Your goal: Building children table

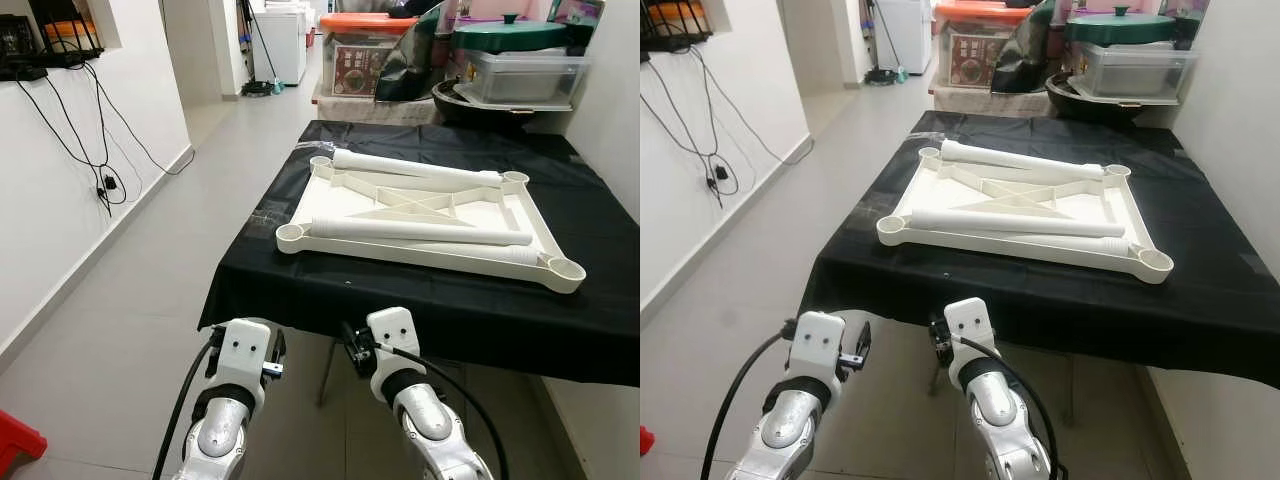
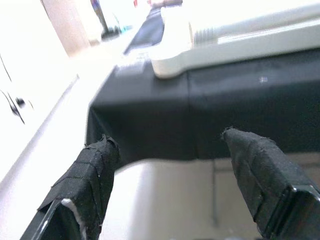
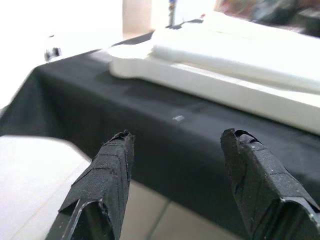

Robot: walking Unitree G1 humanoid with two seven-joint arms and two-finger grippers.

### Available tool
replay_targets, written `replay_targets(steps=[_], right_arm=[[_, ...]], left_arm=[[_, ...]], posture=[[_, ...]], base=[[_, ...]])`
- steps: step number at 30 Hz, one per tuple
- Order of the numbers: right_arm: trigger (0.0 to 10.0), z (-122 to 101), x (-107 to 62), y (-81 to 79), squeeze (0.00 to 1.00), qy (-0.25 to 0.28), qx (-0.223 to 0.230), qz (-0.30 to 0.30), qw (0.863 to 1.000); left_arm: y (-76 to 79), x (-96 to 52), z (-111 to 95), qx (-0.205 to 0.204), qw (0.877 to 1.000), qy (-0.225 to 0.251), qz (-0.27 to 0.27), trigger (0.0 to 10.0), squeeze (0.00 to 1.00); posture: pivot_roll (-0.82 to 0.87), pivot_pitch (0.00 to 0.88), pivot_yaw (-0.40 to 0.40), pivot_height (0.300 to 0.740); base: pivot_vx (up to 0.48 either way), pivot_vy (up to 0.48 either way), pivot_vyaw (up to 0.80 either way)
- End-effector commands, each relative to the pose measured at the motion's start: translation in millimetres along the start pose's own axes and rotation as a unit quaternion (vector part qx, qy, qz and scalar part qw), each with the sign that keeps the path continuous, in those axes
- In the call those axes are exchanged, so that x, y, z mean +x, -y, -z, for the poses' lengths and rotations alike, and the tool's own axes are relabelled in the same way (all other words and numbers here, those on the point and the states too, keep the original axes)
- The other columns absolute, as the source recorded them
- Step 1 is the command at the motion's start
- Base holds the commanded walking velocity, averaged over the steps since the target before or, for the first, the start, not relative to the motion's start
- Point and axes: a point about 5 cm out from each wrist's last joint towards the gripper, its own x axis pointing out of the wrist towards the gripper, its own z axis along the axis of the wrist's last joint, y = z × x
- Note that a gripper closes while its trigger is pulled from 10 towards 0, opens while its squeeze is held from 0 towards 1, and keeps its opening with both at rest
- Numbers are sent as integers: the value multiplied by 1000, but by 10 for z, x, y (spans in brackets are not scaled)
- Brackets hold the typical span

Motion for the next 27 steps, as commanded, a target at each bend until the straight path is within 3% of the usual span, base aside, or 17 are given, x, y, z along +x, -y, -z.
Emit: replay_targets(steps=[1, 3, 8, 25, 27], right_arm=[[10000, -33, -22, 18, 0, 13, 10, 6, 1000], [10000, -69, -25, 22, 0, 28, 32, -4, 999], [10000, -120, -29, 27, 0, 48, 29, 6, 998], [10000, -94, 8, 0, 0, 46, 17, 8, 999], [10000, -102, 4, -11, 0, 49, 15, 5, 999]], left_arm=[[-1, -16, -19, 15, 1000, 10, 1, 10000, 0], [19, -6, -27, 23, 1000, 15, 8, 10000, 0], [40, 14, -26, 26, 999, 17, 16, 10000, 0], [5, 59, 22, 7, 1000, 5, 10, 10000, 0], [-18, 70, 16, 2, 1000, 5, 6, 10000, 0]], posture=[[15, 0, -16, 740], [18, 0, -15, 740], [18, 0, -10, 740], [22, 0, -6, 740], [23, 0, -3, 740]], base=[[0, 0, 0], [0, 0, 0], [0, 0, 0], [0, 0, -779], [0, 0, 0]])
